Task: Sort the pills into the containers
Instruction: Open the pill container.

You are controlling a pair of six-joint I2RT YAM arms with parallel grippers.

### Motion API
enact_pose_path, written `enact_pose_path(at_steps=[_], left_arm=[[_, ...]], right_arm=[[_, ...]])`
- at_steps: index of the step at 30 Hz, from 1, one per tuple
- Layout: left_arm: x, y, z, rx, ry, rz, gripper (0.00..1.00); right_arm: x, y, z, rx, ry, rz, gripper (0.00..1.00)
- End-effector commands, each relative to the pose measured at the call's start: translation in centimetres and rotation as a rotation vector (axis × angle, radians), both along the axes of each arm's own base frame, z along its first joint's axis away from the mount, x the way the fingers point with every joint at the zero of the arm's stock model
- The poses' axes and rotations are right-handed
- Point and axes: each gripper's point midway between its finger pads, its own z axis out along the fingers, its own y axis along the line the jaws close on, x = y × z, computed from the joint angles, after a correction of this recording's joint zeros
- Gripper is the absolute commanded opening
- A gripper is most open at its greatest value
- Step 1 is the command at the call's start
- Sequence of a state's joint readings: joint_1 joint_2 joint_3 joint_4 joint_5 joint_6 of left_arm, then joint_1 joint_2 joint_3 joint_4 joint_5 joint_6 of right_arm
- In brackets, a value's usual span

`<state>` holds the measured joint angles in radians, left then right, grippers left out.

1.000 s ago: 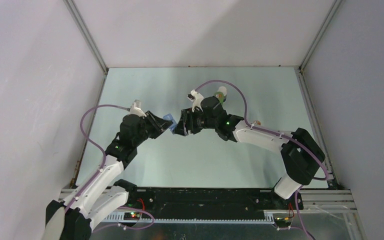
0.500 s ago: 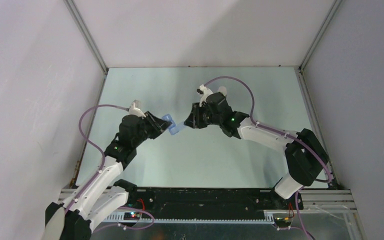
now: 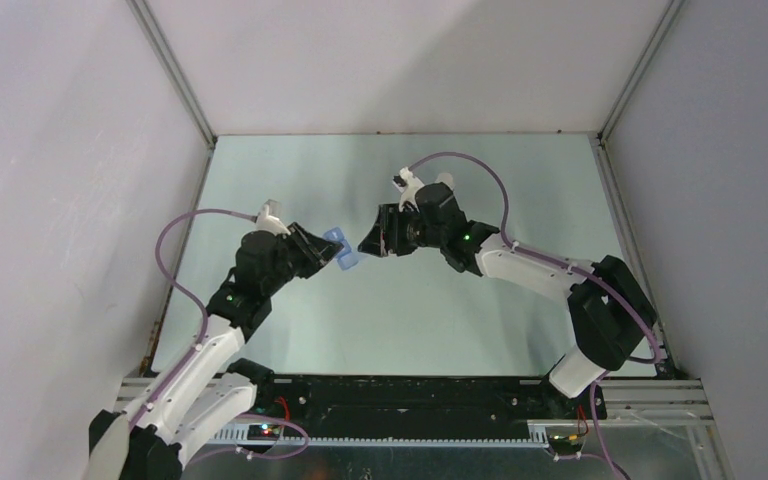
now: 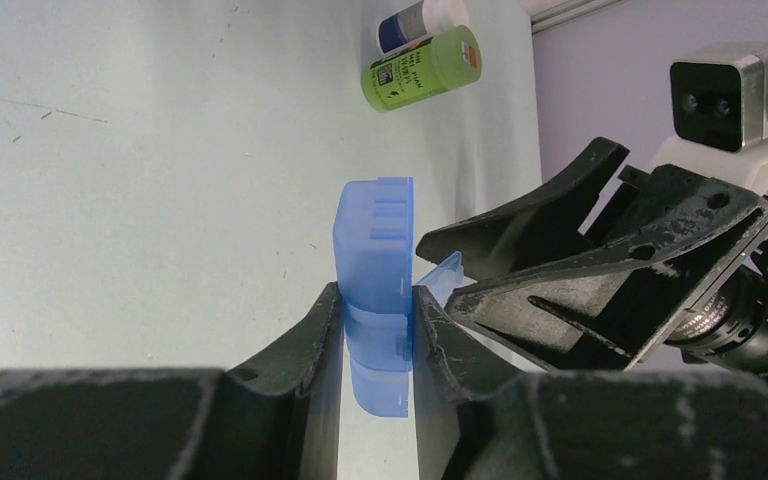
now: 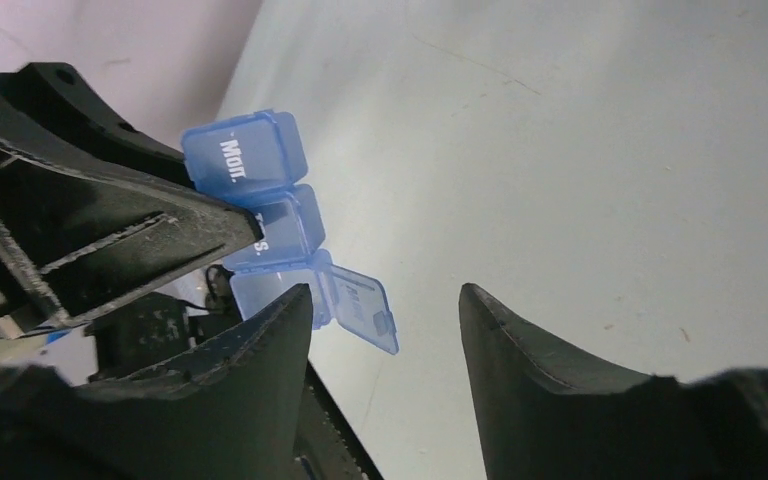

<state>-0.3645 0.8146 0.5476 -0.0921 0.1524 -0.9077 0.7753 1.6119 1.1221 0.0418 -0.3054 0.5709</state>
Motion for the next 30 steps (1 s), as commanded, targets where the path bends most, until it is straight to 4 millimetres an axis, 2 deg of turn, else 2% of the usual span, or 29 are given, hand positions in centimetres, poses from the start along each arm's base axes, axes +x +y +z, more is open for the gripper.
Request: enact_pose_path(at_steps=[1,11,13,14,15,17,18,19,20,21,22,24,30], left_arm=[[0.2,0.0,2.7,-0.006,-0.096,-0.009,0.00],[-0.1,-0.2,2.6,-0.012,-0.092,-0.025,0.00],[0.0,-0.2,2.6,-0.012,-0.093,-0.025,0.00],[0.0,-0.2,2.6,-0.012,-0.093,-0.025,0.00],[0.0,-0.2,2.6,-0.008,-0.091,-0.023,0.00],[0.0,0.2,2.3,0.016,-0.077,-0.011,0.17],[0.1,0.4,2.1,0.028,-0.066,-0.003,0.34],[0.1,0.8,1.8,0.049,-0.053,0.014,0.45],[0.1,1.0,1.6,0.059,-0.042,0.025,0.69],[0.2,1.5,1.3,0.081,-0.025,0.050,0.79],[0.2,1.8,1.1,0.092,-0.018,0.064,0.93],[0.2,2.7,0.5,0.133,0.008,0.103,0.99],[0.5,3.9,0.1,0.213,0.038,0.142,0.99]], right_arm=[[-0.3,1.3,2.1,0.146,0.010,0.078,0.60],[-1.8,2.5,2.7,0.288,0.026,0.208,0.31],[-1.9,2.5,2.6,0.284,0.023,0.208,0.20],[-1.8,2.5,2.6,0.282,0.022,0.208,0.07],[-1.7,2.4,2.5,0.279,0.023,0.203,0.03],[-1.6,2.3,2.2,0.267,0.022,0.191,0.00],[-1.5,2.1,2.0,0.253,0.021,0.186,0.00],[-1.2,2.0,1.8,0.242,0.016,0.167,0.00],[-1.1,1.8,1.5,0.221,0.016,0.159,0.00],[-0.8,1.6,1.2,0.203,-0.001,0.142,0.00],[-0.7,1.3,0.7,0.180,0.005,0.129,0.00],[-0.2,0.8,-0.5,0.129,0.005,0.096,0.00],[0.7,-0.3,-5.9,-0.039,0.041,0.017,0.00]])
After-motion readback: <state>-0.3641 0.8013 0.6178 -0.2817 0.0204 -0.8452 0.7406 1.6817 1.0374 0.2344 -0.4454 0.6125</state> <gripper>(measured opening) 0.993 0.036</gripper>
